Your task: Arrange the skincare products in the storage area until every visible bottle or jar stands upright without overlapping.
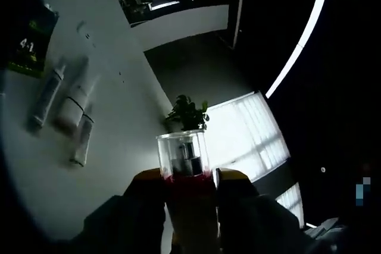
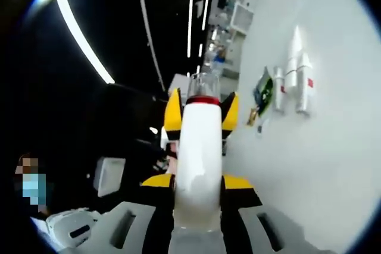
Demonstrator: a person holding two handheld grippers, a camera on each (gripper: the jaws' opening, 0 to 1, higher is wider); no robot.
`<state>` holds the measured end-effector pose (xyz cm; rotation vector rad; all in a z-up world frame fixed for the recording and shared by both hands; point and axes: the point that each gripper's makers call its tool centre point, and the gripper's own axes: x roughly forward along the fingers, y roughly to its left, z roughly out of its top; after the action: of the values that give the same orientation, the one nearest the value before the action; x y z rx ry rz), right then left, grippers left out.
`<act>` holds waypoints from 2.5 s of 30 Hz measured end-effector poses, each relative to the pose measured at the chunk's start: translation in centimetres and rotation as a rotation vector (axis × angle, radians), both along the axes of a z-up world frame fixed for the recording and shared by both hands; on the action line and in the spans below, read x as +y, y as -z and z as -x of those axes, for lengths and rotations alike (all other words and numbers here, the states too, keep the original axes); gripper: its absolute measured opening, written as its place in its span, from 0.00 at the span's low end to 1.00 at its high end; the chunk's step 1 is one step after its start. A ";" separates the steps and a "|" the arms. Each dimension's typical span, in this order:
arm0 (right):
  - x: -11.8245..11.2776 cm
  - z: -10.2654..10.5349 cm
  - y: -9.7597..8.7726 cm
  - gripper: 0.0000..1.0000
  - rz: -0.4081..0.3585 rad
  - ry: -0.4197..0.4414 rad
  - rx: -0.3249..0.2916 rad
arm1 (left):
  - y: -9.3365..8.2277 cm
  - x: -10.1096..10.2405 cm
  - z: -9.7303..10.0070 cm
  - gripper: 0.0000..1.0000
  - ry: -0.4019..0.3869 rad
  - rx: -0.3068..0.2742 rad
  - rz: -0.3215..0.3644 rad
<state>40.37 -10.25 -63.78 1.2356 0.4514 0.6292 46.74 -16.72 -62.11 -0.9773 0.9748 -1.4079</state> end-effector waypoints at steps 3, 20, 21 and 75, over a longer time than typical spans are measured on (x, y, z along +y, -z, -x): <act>0.0 0.0 0.0 0.22 0.005 -0.005 -0.009 | -0.1 0.0 0.0 0.28 -0.004 -0.019 -0.003; -0.7 -0.7 2.8 0.26 0.353 0.026 -0.023 | 0.5 -0.5 0.3 0.28 -0.040 -0.265 -0.069; -0.7 -0.7 2.9 0.27 0.372 0.031 -0.024 | 0.5 -0.5 0.4 0.28 -0.042 -0.276 -0.072; -4.2 -3.0 10.5 0.25 1.212 0.184 -0.014 | 5.1 -2.5 2.0 0.27 0.048 -1.097 -0.200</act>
<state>43.37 -14.45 -74.33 0.1088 0.5650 0.1161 44.70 -19.17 -67.24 0.0466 0.2847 -1.5405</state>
